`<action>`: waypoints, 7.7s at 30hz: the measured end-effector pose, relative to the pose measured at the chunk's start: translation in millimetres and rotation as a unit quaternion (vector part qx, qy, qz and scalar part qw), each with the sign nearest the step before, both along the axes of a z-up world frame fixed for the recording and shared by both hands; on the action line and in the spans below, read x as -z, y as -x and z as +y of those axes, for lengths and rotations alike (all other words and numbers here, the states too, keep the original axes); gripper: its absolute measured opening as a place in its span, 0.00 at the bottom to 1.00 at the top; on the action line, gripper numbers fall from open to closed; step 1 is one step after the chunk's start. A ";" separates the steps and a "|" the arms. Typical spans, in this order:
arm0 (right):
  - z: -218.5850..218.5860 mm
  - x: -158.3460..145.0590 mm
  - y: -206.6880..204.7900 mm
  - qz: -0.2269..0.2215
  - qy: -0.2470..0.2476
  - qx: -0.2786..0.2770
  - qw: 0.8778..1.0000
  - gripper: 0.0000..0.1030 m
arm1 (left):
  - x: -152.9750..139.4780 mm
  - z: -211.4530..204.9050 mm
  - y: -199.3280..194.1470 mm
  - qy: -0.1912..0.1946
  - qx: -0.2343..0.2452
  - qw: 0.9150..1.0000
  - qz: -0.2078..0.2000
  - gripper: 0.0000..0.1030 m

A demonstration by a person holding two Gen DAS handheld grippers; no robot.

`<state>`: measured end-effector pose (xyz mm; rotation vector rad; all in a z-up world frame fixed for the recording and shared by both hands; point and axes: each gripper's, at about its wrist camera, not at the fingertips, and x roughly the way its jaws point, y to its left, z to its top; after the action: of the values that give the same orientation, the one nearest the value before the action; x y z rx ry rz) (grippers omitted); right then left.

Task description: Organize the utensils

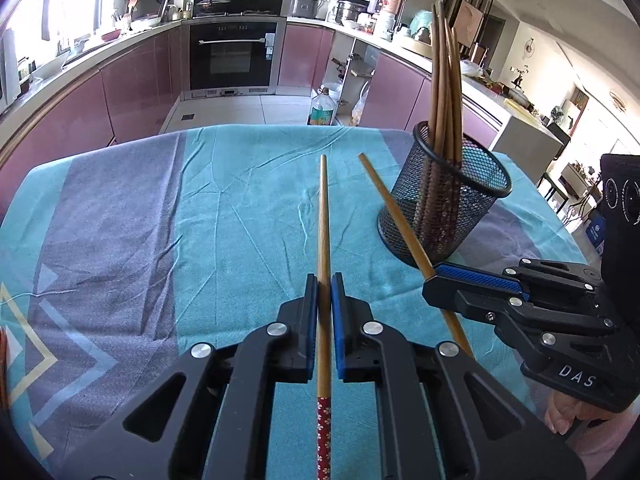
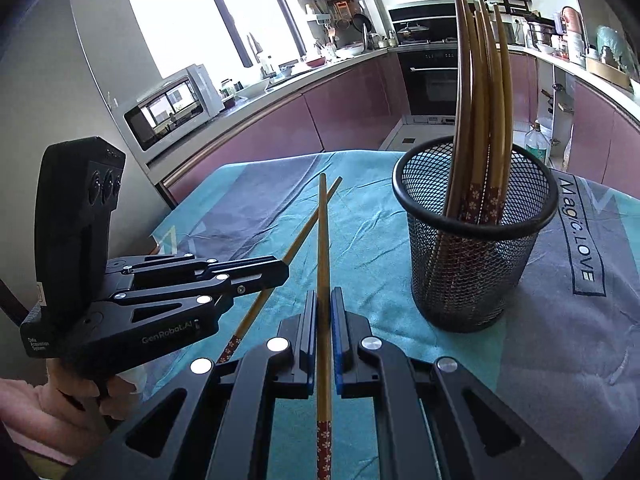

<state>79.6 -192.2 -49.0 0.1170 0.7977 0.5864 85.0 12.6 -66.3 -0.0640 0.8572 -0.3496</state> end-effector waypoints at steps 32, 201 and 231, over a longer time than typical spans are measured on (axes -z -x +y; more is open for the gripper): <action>-38.0 -36.6 23.8 -0.059 -0.034 0.043 0.997 0.06 | -55.3 11.6 37.1 0.037 0.020 0.998 -0.053 0.07; -17.5 -44.1 67.4 -0.277 0.040 0.191 0.941 0.94 | -83.5 71.9 121.1 0.012 -0.126 0.949 -0.287 0.95; -18.1 -45.5 69.4 -0.287 0.045 0.199 0.936 0.94 | -81.2 67.1 121.9 0.013 -0.127 0.951 -0.281 0.95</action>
<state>10.2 -210.3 -3.5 0.0172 0.2148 0.1751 -36.9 79.7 14.9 -0.0925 0.2718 -0.1225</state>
